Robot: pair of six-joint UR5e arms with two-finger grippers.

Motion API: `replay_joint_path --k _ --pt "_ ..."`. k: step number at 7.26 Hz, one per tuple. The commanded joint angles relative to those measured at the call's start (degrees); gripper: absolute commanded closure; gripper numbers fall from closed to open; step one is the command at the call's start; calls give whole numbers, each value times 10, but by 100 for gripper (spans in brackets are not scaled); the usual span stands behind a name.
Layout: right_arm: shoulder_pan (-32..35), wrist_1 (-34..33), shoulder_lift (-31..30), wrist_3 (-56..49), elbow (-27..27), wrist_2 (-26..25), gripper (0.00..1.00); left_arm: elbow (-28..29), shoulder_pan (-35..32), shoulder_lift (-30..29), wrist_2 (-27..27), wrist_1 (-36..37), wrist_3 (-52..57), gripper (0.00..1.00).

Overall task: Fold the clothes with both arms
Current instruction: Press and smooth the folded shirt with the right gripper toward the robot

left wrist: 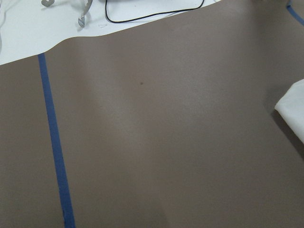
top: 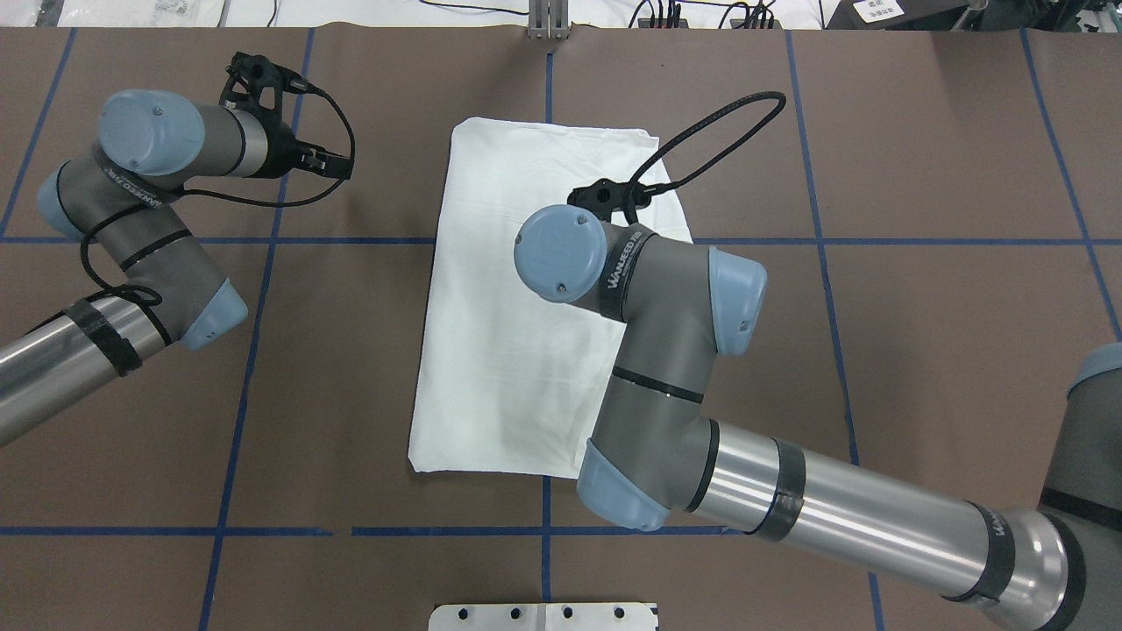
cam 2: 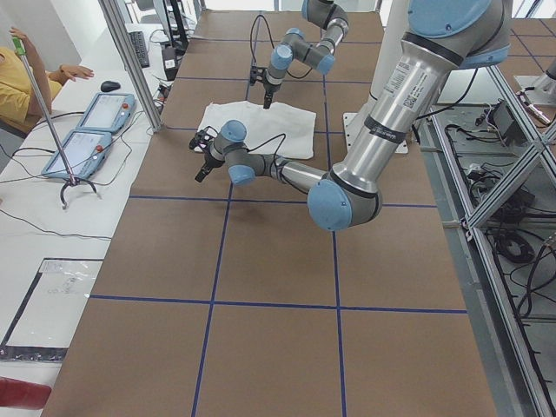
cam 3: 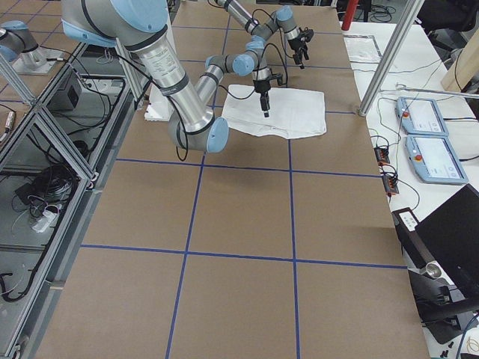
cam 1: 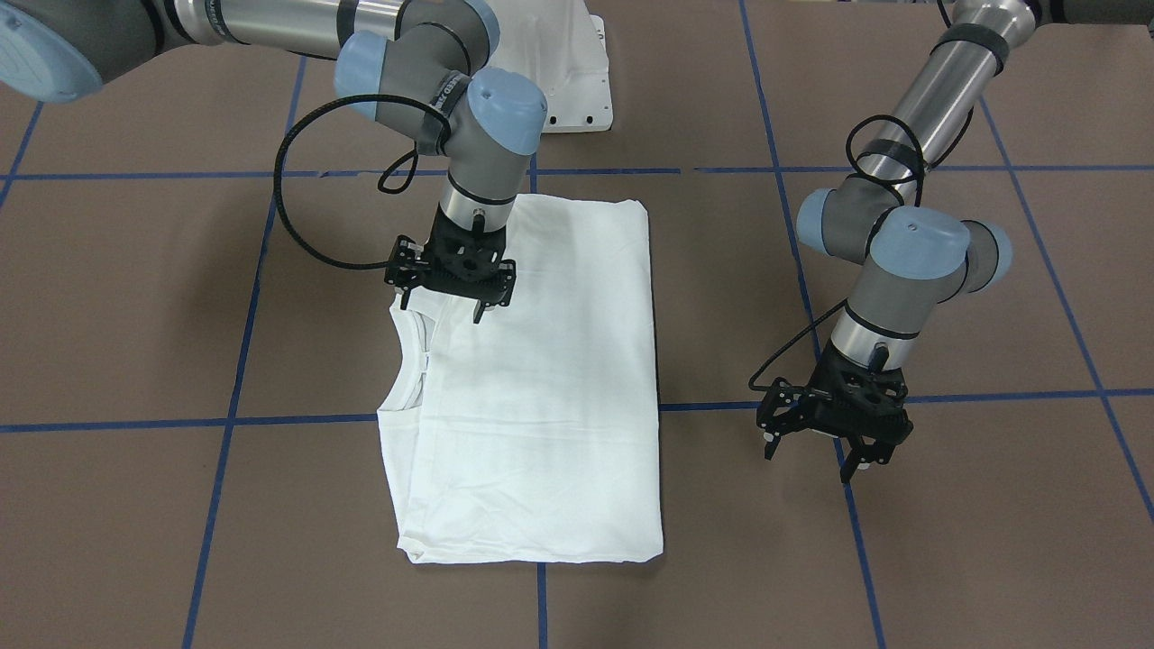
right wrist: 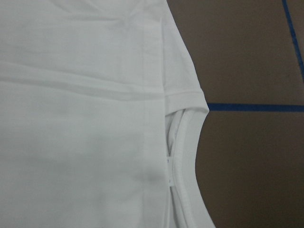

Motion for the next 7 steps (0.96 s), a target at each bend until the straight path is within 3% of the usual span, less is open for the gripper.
replay_joint_path --k 1,7 --pt "-52 -7 -1 60 0 -3 0 0 1 0 0 0 -1 0" --pt "-77 -120 -3 64 2 -2 0 0 3 0 0 0 0 0"
